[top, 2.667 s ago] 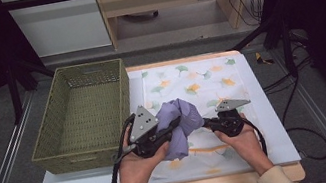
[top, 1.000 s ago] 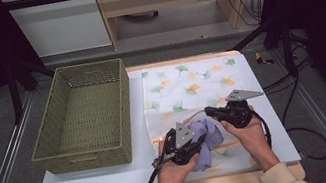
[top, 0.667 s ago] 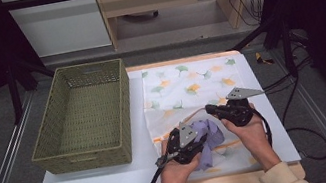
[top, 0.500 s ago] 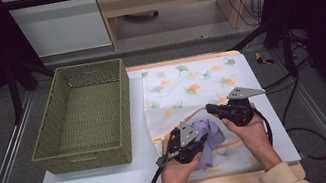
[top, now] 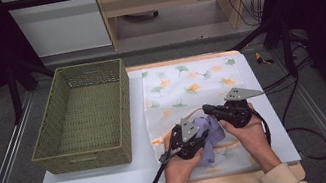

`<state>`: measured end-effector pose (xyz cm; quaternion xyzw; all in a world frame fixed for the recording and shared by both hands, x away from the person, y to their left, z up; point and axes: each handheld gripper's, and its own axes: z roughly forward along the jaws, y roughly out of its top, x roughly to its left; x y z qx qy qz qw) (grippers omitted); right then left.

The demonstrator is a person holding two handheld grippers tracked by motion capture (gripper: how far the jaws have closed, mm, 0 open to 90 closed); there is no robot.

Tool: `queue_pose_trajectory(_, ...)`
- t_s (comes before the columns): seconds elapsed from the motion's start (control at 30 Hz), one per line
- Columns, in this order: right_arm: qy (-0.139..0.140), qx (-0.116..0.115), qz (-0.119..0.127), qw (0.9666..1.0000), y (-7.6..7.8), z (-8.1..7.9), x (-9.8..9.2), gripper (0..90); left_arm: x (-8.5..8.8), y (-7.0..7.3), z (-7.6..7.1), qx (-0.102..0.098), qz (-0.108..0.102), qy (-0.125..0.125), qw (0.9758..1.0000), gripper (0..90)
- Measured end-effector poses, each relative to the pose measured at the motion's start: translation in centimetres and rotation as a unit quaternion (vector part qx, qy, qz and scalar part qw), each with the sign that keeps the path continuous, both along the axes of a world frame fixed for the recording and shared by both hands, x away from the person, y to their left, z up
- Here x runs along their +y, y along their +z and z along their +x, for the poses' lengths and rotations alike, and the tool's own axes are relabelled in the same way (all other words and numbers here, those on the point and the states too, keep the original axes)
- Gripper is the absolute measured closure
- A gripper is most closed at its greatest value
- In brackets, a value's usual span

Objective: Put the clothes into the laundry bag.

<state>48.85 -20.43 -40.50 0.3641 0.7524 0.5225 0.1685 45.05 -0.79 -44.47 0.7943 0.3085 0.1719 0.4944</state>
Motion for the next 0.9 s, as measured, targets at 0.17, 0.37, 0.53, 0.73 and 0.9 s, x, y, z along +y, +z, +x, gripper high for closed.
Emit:
queue_pose_trajectory(0.17,-0.002,-0.002,0.003,1.0,0.3,-0.1,0.0,89.0,0.0,-0.1,0.1,-0.007,0.004,0.004,1.0,71.2)
queue_pose_trajectory(0.37,-0.006,-0.004,0.008,0.9999,0.4,-0.2,-0.2,89.0,0.0,-0.1,0.1,-0.023,0.007,0.015,0.9996,71.4)
queue_pose_trajectory(0.53,-0.006,-0.008,0.01,0.9999,0.5,-0.3,-0.2,89.0,-0.2,0.3,0.2,-0.024,-0.006,0.022,0.9994,71.3)
queue_pose_trajectory(0.73,-0.01,-0.007,0.013,0.9998,0.4,-0.2,-0.5,89.0,-0.7,-0.4,0.8,-0.025,-0.017,0.02,0.9993,71.0)
queue_pose_trajectory(0.9,-0.01,-0.007,0.012,0.9999,0.3,-0.2,-0.7,89.0,-1.1,-1.5,1.5,-0.023,-0.024,0.021,0.9992,66.9)
